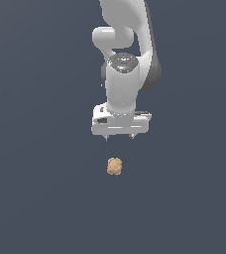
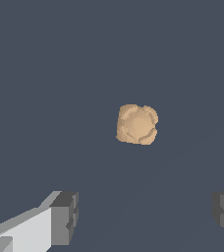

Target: Pick up the object and move it to a goal position.

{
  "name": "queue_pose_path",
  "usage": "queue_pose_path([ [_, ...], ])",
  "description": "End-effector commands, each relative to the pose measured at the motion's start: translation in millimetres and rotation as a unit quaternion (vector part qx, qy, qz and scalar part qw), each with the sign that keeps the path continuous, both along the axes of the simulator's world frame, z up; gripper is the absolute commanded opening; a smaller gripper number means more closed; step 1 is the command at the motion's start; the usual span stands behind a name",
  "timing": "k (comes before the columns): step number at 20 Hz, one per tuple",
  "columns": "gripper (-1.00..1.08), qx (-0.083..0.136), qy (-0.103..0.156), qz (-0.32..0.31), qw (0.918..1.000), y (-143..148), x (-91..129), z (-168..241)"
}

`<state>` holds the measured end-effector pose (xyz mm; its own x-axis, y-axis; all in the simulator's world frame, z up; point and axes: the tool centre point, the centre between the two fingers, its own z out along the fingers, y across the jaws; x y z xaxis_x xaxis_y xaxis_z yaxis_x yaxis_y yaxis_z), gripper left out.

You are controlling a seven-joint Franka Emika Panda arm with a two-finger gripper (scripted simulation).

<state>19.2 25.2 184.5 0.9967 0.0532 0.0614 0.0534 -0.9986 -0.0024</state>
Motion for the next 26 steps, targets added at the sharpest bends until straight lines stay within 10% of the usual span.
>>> queue_pose_path([
  [1, 1.0, 0.0, 0.0, 0.0, 1.0, 0.0, 0.0, 0.0],
  [26, 1.0, 0.0, 0.002, -0.025, 0.9997, 0.5, 27.9, -23.2],
])
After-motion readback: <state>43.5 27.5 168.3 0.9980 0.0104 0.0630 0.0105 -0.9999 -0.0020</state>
